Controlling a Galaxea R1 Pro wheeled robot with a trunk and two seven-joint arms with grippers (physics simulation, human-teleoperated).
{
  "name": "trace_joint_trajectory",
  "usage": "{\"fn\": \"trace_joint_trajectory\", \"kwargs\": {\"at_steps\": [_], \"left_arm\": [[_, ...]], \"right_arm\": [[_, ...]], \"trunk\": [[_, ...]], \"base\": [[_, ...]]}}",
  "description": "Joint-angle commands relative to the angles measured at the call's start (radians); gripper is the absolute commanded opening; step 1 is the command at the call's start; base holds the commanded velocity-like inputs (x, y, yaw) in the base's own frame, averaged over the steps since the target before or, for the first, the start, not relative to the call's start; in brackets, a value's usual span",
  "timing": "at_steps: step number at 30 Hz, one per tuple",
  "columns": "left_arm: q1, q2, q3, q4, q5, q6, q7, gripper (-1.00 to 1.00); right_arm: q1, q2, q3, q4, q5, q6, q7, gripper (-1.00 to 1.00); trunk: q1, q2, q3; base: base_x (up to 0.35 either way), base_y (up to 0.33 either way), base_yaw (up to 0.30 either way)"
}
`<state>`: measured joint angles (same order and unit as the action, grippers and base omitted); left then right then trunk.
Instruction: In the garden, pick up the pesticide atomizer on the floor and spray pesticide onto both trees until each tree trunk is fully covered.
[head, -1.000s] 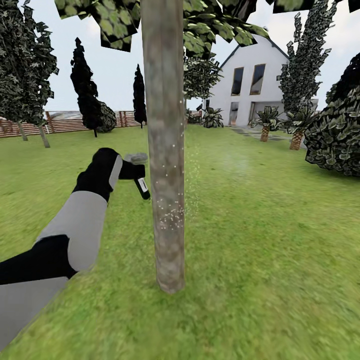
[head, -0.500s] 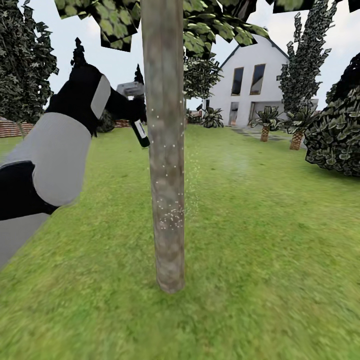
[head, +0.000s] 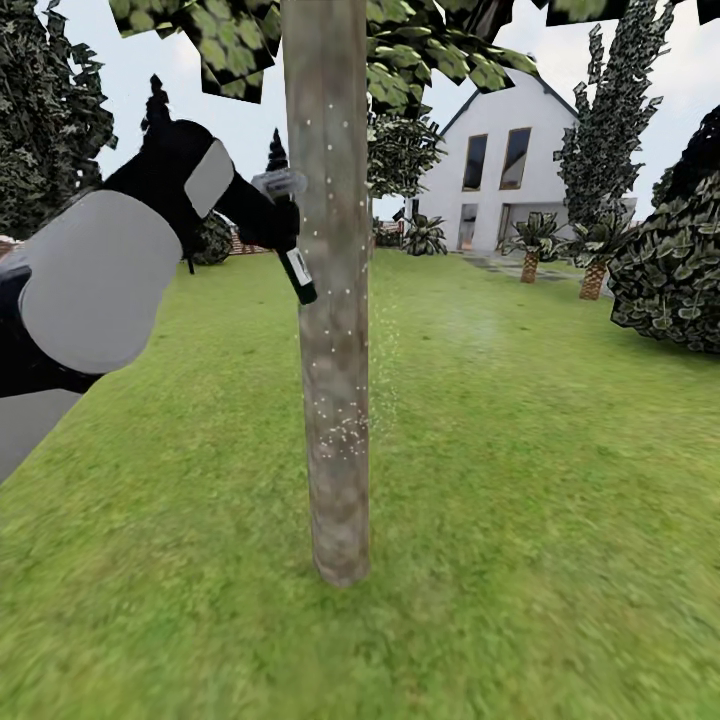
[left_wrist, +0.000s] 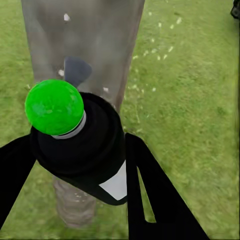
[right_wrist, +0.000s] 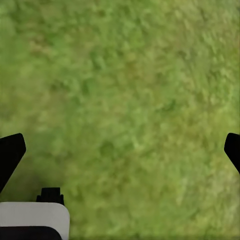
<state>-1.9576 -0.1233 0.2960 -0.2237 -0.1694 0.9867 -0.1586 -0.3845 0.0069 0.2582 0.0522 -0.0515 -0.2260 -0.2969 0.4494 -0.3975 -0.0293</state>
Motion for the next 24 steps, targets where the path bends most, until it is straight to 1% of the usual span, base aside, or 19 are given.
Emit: {"fn": "trace_joint_trajectory", "kwargs": {"at_steps": [1, 2, 3, 7, 10, 11, 12, 14, 17, 20, 21, 22, 24], "left_arm": [[-0.001, 0.0, 0.007, 0.036, -0.012, 0.002, -0.006, -1.0], [-0.001, -0.001, 0.01, 0.094, -0.012, -0.001, -0.006, -1.0], [-0.001, -0.001, 0.011, 0.115, -0.012, -0.004, -0.006, -1.0], [-0.001, -0.002, 0.012, 0.152, -0.005, -0.038, -0.006, -1.0], [-0.001, -0.013, 0.014, 0.172, 0.035, -0.051, -0.009, -1.0], [-0.001, -0.014, 0.013, 0.179, 0.038, -0.07, -0.009, -1.0], [0.0, -0.014, 0.011, 0.186, 0.041, -0.128, -0.008, -1.0], [0.001, -0.013, 0.009, 0.189, 0.031, -0.196, -0.007, -1.0], [0.004, -0.011, 0.008, 0.19, 0.013, -0.236, -0.007, -1.0], [0.026, -0.004, 0.007, 0.19, -0.01, -0.244, -0.008, -1.0], [0.042, -0.003, 0.007, 0.191, -0.021, -0.244, -0.01, -1.0], [0.077, -0.003, 0.006, 0.192, -0.043, -0.245, -0.011, -1.0], [0.104, -0.003, 0.006, 0.193, -0.059, -0.245, -0.012, -1.0]], "right_arm": [[-0.002, 0.001, 0.007, 0.005, -0.005, -0.007, -0.002, 1.0], [-0.002, 0.001, 0.007, 0.005, -0.005, -0.007, -0.002, 1.0], [-0.002, 0.001, 0.007, 0.005, -0.005, -0.007, -0.002, 1.0], [-0.002, 0.001, 0.007, 0.005, -0.005, -0.007, -0.002, 1.0], [-0.002, 0.001, 0.007, 0.005, -0.005, -0.007, -0.002, 1.0], [-0.002, 0.001, 0.007, 0.005, -0.005, -0.007, -0.002, 1.0], [-0.002, 0.001, 0.007, 0.005, -0.005, -0.007, -0.002, 1.0], [-0.002, 0.001, 0.007, 0.005, -0.005, -0.007, -0.002, 1.0], [-0.002, 0.001, 0.007, 0.005, -0.005, -0.007, -0.002, 1.0], [-0.002, 0.001, 0.007, 0.005, -0.005, -0.007, -0.002, 1.0], [-0.002, 0.001, 0.007, 0.005, -0.005, -0.007, -0.002, 1.0], [-0.002, 0.001, 0.007, 0.005, -0.005, -0.007, -0.002, 1.0], [-0.002, 0.001, 0.007, 0.005, -0.005, -0.007, -0.002, 1.0]], "trunk": [[0.001, -0.003, -0.002], [0.001, -0.003, -0.002], [0.001, -0.003, -0.002], [0.001, -0.003, -0.002], [0.001, -0.003, -0.002], [0.001, -0.003, -0.002], [0.001, -0.003, -0.002], [0.001, -0.003, -0.002], [0.001, -0.003, -0.002], [0.001, -0.003, -0.002], [0.001, -0.003, -0.002], [0.001, -0.003, -0.002], [0.001, -0.003, -0.002]], "base": [[0.0, 0.0, 0.0], [0.0, 0.0, 0.0], [0.0, 0.0, 0.0], [0.0, 0.0, 0.0], [0.0, 0.0, 0.0], [0.0, 0.0, 0.0], [0.0, 0.0, 0.0], [0.0, 0.0, 0.0], [0.0, 0.0, 0.0], [0.0, 0.0, 0.0], [0.0, 0.0, 0.0], [0.0, 0.0, 0.0], [0.0, 0.0, 0.0]]}}
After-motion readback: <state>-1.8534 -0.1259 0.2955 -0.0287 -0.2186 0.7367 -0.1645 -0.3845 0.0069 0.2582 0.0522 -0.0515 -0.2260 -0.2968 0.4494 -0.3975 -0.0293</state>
